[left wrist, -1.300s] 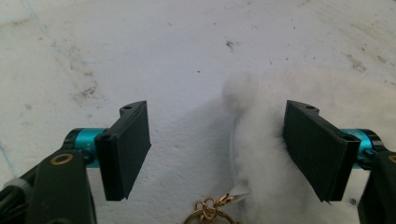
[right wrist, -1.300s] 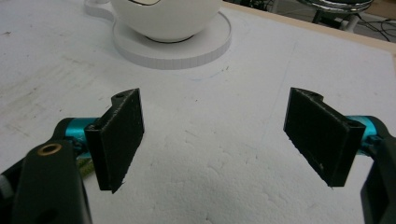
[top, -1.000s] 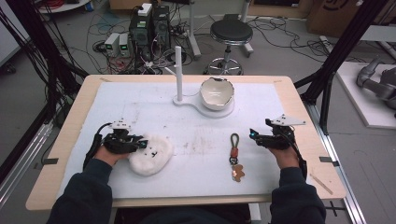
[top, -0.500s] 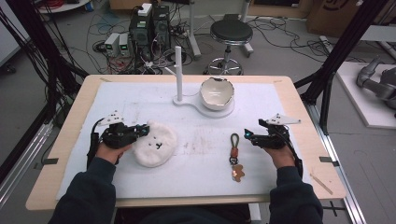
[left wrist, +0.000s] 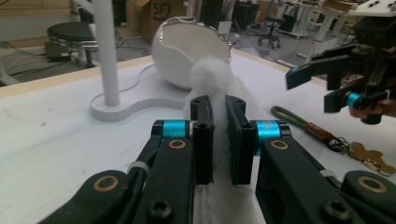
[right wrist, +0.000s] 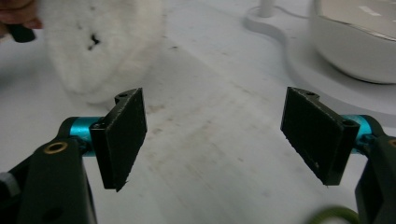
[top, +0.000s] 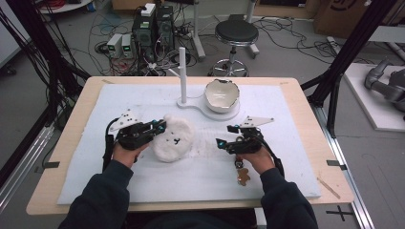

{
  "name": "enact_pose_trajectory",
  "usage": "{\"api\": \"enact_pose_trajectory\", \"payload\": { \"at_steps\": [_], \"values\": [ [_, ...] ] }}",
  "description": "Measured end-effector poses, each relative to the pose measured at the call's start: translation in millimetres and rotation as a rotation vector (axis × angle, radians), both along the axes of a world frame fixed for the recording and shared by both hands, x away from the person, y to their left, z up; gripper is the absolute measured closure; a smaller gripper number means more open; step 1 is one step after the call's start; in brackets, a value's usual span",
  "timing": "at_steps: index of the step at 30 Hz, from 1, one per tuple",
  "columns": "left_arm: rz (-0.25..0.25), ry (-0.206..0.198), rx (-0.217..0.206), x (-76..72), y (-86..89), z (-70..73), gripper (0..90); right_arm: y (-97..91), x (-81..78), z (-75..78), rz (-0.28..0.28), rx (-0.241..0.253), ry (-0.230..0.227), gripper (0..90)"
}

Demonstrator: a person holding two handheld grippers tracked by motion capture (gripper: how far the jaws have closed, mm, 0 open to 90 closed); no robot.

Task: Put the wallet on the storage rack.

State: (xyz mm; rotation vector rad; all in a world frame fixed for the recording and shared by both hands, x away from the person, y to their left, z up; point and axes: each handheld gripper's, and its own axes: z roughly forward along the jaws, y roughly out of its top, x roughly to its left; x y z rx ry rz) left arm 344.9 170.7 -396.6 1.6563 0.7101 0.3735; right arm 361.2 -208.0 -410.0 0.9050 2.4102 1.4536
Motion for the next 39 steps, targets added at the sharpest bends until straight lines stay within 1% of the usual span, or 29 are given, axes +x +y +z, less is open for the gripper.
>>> {"api": "enact_pose_trajectory", "payload": {
  "at_steps": [4, 5, 6, 7, 8, 10, 11, 12, 14, 15, 16, 17, 18, 19, 20, 21, 22, 24, 25, 26, 27, 29, 30, 31, 33, 34, 35, 36, 39],
  "values": [
    [-0.031, -0.008, -0.009, -0.9, -6.8, 0.0, 81.9, 18.9, 2.8, -3.1, 0.065, 0.018, 0.035, 24.8],
    [-0.057, -0.012, -0.011, -2.3, -11.8, -0.2, 81.9, 23.0, 4.1, -4.2, 0.083, 0.025, 0.044, 25.8],
    [-0.057, -0.012, -0.011, -2.3, -11.8, -0.2, 82.0, 27.1, 4.5, -4.7, 0.093, 0.029, 0.055, 26.5],
    [-0.088, -0.018, -0.009, -4.2, -16.8, -0.1, 82.0, 30.9, 5.3, -5.3, 0.111, 0.035, 0.061, 27.5],
    [-0.088, -0.018, -0.009, -4.2, -16.8, -0.1, 81.9, 35.4, 5.9, -6.2, 0.136, 0.047, 0.074, 29.7],
    [-0.118, -0.018, -0.009, -6.3, -23.4, -0.3, 81.9, 42.5, 5.8, -7.4, 0.172, 0.043, 0.092, 36.1],
    [-0.118, -0.018, -0.009, -6.3, -23.4, -0.3, 81.9, 42.5, 5.8, -7.4, 0.172, 0.043, 0.092, 36.1],
    [-0.123, -0.018, -0.006, -6.8, -25.4, -0.8, 81.9, 47.5, 5.8, -8.5, 0.213, 0.036, 0.092, 51.0],
    [-0.130, -0.015, -0.001, -7.0, -27.2, -1.7, 81.7, 49.1, 4.4, -7.7, 0.225, 0.002, 0.073, 66.8],
    [-0.128, -0.001, 0.000, -6.5, -27.3, -2.9, 81.0, 48.0, 3.9, -6.6, 0.222, -0.009, 0.074, 70.5],
    [-0.128, -0.001, 0.000, -6.5, -27.3, -2.9, 79.7, 48.0, 3.9, -6.6, 0.222, -0.009, 0.074, 70.5],
    [-0.125, 0.009, 0.007, -5.5, -26.9, -3.9, 79.7, 46.7, 3.9, -5.8, 0.218, -0.008, 0.067, 73.4],
    [-0.118, 0.014, 0.019, -4.8, -26.6, -4.5, 76.6, 43.9, 3.9, -3.4, 0.215, -0.006, 0.048, 75.2],
    [-0.103, 0.025, 0.025, -4.0, -25.9, -4.9, 70.3, 41.8, 3.5, -1.6, 0.215, -0.005, 0.024, 76.0],
    [-0.094, 0.048, 0.039, -2.4, -24.6, -5.7, 54.5, 39.2, 1.1, 2.3, 0.219, -0.002, -0.018, 76.7],
    [-0.079, 0.086, 0.086, -0.2, -22.2, -8.9, 49.9, 38.3, 0.1, 4.0, 0.216, -0.006, -0.052, 76.8],
    [-0.080, 0.103, 0.106, 0.6, -20.1, -11.9, 46.2, 37.6, -0.8, 5.3, 0.220, -0.006, -0.065, 77.0],
    [-0.111, 0.145, 0.108, 2.0, -16.3, -17.4, 47.6, 35.9, -2.3, 7.5, 0.225, 0.001, -0.092, 77.1],
    [-0.111, 0.145, 0.108, 2.0, -16.3, -17.4, 54.4, 35.9, -2.3, 7.5, 0.225, 0.001, -0.092, 77.1],
    [-0.151, 0.117, 0.142, 0.4, -16.6, -18.1, 66.0, 35.2, -3.0, 8.9, 0.237, 0.011, -0.116, 77.0],
    [-0.160, 0.088, 0.156, -1.1, -18.0, -17.6, 72.8, 35.1, -3.7, 9.5, 0.237, 0.013, -0.121, 76.9],
    [-0.162, 0.078, 0.153, -1.6, -18.7, -17.2, 74.9, 34.8, -4.2, 10.4, 0.237, 0.023, -0.133, 76.4],
    [-0.166, 0.060, 0.136, -2.0, -17.6, -16.0, 76.5, 32.6, -3.3, 10.9, 0.232, 0.061, -0.108, 71.1],
    [-0.170, 0.050, 0.120, -2.3, -16.7, -14.9, 76.9, 31.8, -1.9, 10.3, 0.232, 0.072, -0.095, 67.0],
    [-0.187, 0.026, 0.080, -3.3, -14.9, -12.6, 77.4, 31.4, 1.5, 6.6, 0.239, 0.081, -0.039, 55.9],
    [-0.198, 0.014, 0.060, -3.9, -14.3, -11.5, 77.5, 32.1, 3.9, 3.7, 0.243, 0.075, -0.012, 52.6],
    [-0.198, 0.014, 0.060, -3.9, -14.3, -11.5, 77.5, 32.1, 3.9, 3.7, 0.243, 0.075, -0.012, 52.6],
    [-0.207, 0.009, 0.064, -4.3, -14.5, -11.1, 77.5, 34.1, 6.6, -0.2, 0.244, 0.081, 0.033, 52.6],
    [-0.215, 0.039, 0.077, -3.2, -16.4, -13.3, 77.0, 34.4, 4.6, 2.5, 0.267, 0.090, 0.010, 67.3]
  ]
}}
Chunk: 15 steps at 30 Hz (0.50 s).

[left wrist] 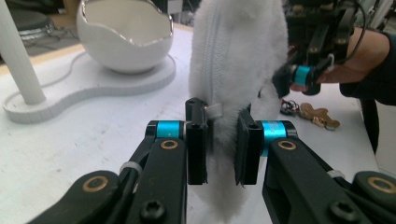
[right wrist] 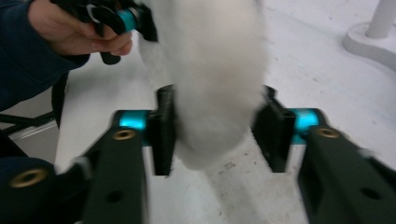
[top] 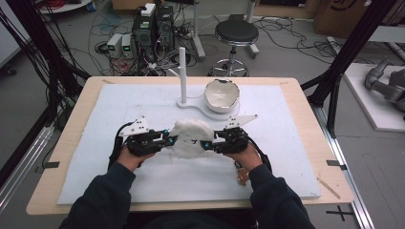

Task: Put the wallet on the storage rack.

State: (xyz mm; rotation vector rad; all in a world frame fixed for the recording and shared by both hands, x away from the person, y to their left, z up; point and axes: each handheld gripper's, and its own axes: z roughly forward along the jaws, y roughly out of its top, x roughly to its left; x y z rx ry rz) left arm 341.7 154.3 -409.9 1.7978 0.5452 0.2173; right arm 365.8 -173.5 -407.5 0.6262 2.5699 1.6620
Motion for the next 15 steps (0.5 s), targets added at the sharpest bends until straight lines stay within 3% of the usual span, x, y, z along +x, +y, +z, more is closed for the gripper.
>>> {"api": "enact_pose_trajectory", "payload": {
  "at_steps": [2, 4, 5, 6, 7, 8, 9, 13, 15],
  "values": [
    [0.016, 0.034, 0.006, 2.1, -1.5, -2.0, 74.6, -1.4, -1.0, 1.8, 0.003, -0.004, -0.019, 73.5],
    [0.041, 0.057, 0.002, 3.2, -1.3, -2.5, 60.3, -3.3, -1.9, 4.0, -0.007, -0.012, -0.056, 75.9],
    [0.079, 0.088, -0.008, 5.4, 0.4, -2.9, 60.3, -3.3, -1.9, 4.0, -0.007, -0.012, -0.056, 75.9],
    [0.126, 0.110, -0.023, 8.0, 6.3, -3.1, 49.7, -6.6, -3.3, 8.5, -0.034, -0.034, -0.109, 76.7],
    [0.126, 0.110, -0.023, 8.0, 6.3, -3.1, 48.7, -6.6, -3.3, 8.5, -0.034, -0.034, -0.109, 76.7],
    [0.157, 0.110, -0.028, 8.9, 11.8, -2.9, 48.7, -7.8, -3.1, 10.8, -0.043, -0.050, -0.134, 76.8],
    [0.195, 0.103, -0.034, 9.6, 19.8, -2.6, 45.4, -13.1, -3.7, 20.0, -0.058, -0.062, -0.198, 77.0],
    [0.256, 0.090, -0.016, 11.7, 32.2, -3.2, 38.3, -24.5, 0.9, 38.7, -0.086, -0.067, -0.277, 77.0],
    [0.281, 0.115, -0.030, 14.5, 42.3, -4.3, 36.4, -29.5, 6.6, 47.2, -0.107, -0.078, -0.307, 76.9]
  ]
}}
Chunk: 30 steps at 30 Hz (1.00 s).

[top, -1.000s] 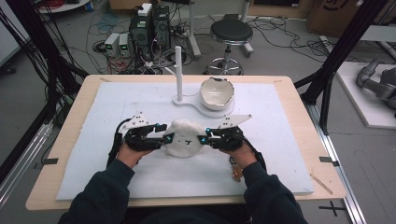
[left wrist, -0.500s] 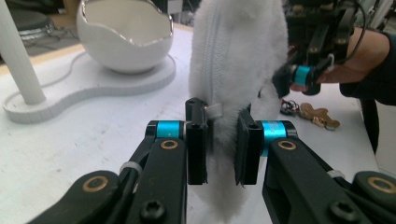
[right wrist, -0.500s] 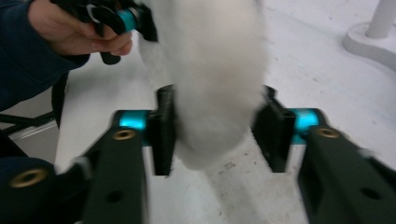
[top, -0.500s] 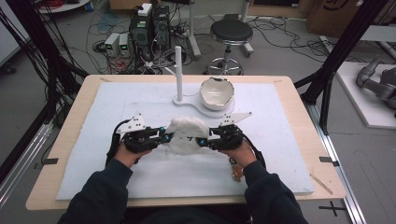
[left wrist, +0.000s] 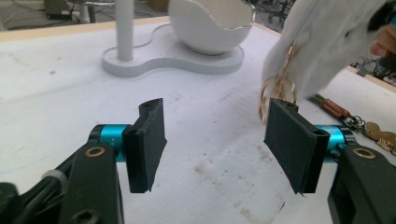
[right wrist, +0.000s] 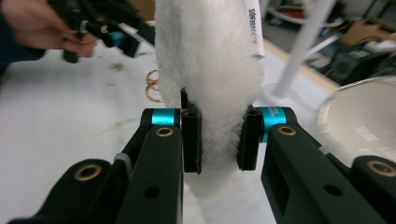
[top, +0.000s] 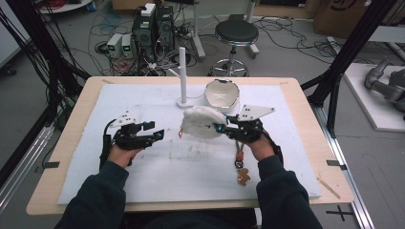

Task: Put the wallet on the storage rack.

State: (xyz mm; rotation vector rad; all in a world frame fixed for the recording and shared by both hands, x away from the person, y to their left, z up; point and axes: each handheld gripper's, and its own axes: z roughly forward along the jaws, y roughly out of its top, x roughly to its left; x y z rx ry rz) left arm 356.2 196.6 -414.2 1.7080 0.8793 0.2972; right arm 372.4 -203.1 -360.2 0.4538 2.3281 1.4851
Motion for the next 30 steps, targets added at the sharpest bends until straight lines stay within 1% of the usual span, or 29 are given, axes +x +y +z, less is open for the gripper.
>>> {"api": "enact_pose_trajectory", "payload": {
  "at_steps": [1, 2, 3, 4, 5, 6, 8, 10, 11, 13, 15, 16, 18, 19, 22, 23, 24, 25, 26, 27, 30],
  "values": [
    [0.000, 0.000, 0.000, 0.0, 0.0, 0.0, 34.1, -2.4, 3.2, 4.6, -0.012, -0.007, -0.012, 77.0],
    [0.012, -0.002, 0.004, 0.5, 2.6, -0.1, 34.1, -2.4, 3.2, 4.6, -0.012, -0.007, -0.012, 77.0],
    [0.024, -0.001, 0.007, 1.2, 5.0, -0.4, 28.7, -8.0, 9.3, 14.5, -0.040, -0.016, -0.034, 77.0],
    [0.037, 0.003, 0.003, 2.0, 7.3, -1.0, 28.7, -8.0, 9.3, 14.5, -0.040, -0.016, -0.034, 77.0],
    [0.042, 0.006, 0.006, 2.9, 9.7, -1.5, 28.5, -10.8, 12.5, 19.7, -0.054, -0.020, -0.045, 77.0],
    [0.048, 0.011, 0.006, 3.8, 12.5, -2.3, 28.5, -16.3, 18.7, 30.0, -0.084, -0.017, -0.062, 76.9],
    [0.051, 0.012, 0.004, 4.0, 13.0, -2.8, 28.5, -20.6, 25.4, 38.8, -0.109, -0.023, -0.084, 76.9],
    [0.054, 0.014, 0.007, 4.3, 13.1, -3.3, 28.5, -24.8, 32.8, 48.2, -0.141, -0.035, -0.093, 76.9],
    [0.053, 0.012, 0.009, 4.4, 12.9, -3.3, 28.5, -26.7, 37.4, 52.3, -0.154, -0.047, -0.111, 76.9],
    [0.052, 0.014, 0.010, 4.5, 12.8, -3.4, 28.5, -29.8, 47.1, 59.5, -0.181, -0.072, -0.121, 76.9],
    [0.053, 0.013, 0.011, 4.6, 12.9, -3.4, 26.8, -31.1, 53.3, 63.8, -0.203, -0.101, -0.138, 76.9],
    [0.064, 0.013, 0.012, 4.8, 13.9, -3.5, 25.6, -32.3, 57.9, 65.9, -0.216, -0.114, -0.143, 76.9],
    [0.070, 0.013, 0.010, 5.3, 15.0, -3.5, 24.8, -33.0, 64.2, 68.8, -0.240, -0.144, -0.155, 76.9],
    [0.074, 0.015, 0.004, 5.3, 15.3, -3.7, 24.8, -33.3, 66.7, 69.3, -0.245, -0.157, -0.170, 76.9],
    [0.074, 0.018, 0.004, 5.4, 15.9, -4.1, 24.8, -33.6, 75.8, 67.7, -0.277, -0.199, -0.194, 76.9],
    [0.074, 0.018, 0.004, 5.4, 15.9, -4.1, 24.8, -33.6, 75.8, 67.7, -0.277, -0.199, -0.194, 76.9],
    [0.072, 0.017, 0.004, 5.5, 15.7, -4.2, 24.8, -33.5, 82.6, 62.9, -0.304, -0.236, -0.198, 76.8],
    [0.072, 0.017, 0.004, 5.5, 15.7, -4.2, 24.8, -33.5, 82.6, 62.9, -0.304, -0.236, -0.198, 76.8],
    [0.072, 0.018, 0.006, 5.5, 15.8, -4.3, 24.8, -32.8, 88.7, 57.5, -0.321, -0.263, -0.195, 76.8],
    [0.072, 0.020, 0.005, 5.5, 15.8, -4.2, 24.8, -32.0, 91.8, 54.9, -0.327, -0.279, -0.203, 76.8],
    [0.073, 0.020, 0.002, 5.4, 16.0, -4.3, 24.8, -29.0, 97.2, 49.8, -0.333, -0.288, -0.208, 76.8]
  ]
}}
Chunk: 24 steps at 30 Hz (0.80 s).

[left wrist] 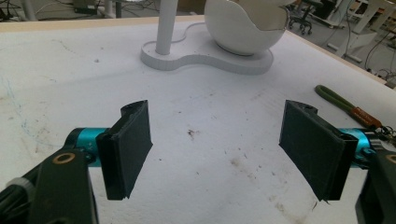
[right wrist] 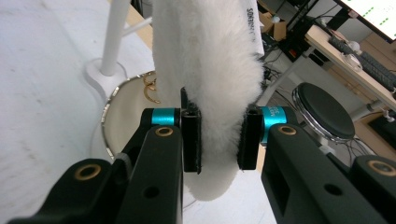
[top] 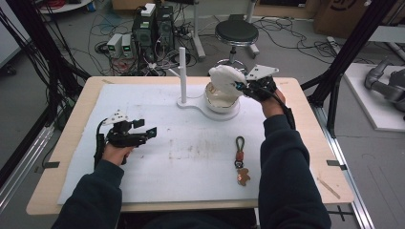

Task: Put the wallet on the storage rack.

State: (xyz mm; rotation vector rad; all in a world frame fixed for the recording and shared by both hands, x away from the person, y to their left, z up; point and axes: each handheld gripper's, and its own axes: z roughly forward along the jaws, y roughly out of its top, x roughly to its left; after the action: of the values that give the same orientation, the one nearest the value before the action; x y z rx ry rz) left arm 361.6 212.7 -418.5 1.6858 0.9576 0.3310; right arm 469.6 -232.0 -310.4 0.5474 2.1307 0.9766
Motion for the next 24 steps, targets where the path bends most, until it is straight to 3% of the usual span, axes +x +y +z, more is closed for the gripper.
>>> {"api": "enact_pose_trajectory", "payload": {
  "at_steps": [3, 5, 13, 16, 17, 19, 20, 21, 24],
  "values": [
    [0.000, 0.001, 0.004, -0.1, 0.6, -0.2, 24.8, 5.8, 5.4, -6.0, 0.011, -0.017, -0.003, 76.8],
    [0.001, 0.004, 0.006, -0.6, 1.1, -0.9, 24.8, 13.5, 10.9, -14.0, 0.031, -0.060, 0.001, 76.8],
    [0.006, 0.010, 0.005, -1.7, 3.3, -2.2, 24.8, 23.2, 23.8, -35.3, 0.060, -0.122, 0.040, 76.8],
    [0.006, 0.014, 0.004, -1.8, 3.3, -2.5, 24.9, 21.5, 27.4, -42.1, 0.040, -0.122, 0.074, 76.2],
    [0.006, 0.016, 0.005, -1.9, 3.1, -2.8, 24.8, 18.1, 30.9, -49.8, -0.009, -0.126, 0.105, 70.9],
    [0.006, 0.017, 0.003, -2.0, 3.0, -2.7, 24.9, 14.7, 32.5, -51.3, -0.051, -0.080, 0.133, 56.2],
    [0.006, 0.015, 0.004, -2.0, 3.0, -2.7, 24.9, 14.7, 32.5, -51.3, -0.051, -0.080, 0.133, 56.2],
    [0.008, 0.015, 0.005, -2.0, 2.9, -2.7, 24.9, 10.9, 30.8, -47.9, -0.055, -0.036, 0.155, 55.7],
    [0.005, 0.016, 0.005, -2.4, 2.8, -2.4, 24.9, 8.3, 24.1, -38.3, -0.036, 0.006, 0.129, 58.3]
  ]
}}
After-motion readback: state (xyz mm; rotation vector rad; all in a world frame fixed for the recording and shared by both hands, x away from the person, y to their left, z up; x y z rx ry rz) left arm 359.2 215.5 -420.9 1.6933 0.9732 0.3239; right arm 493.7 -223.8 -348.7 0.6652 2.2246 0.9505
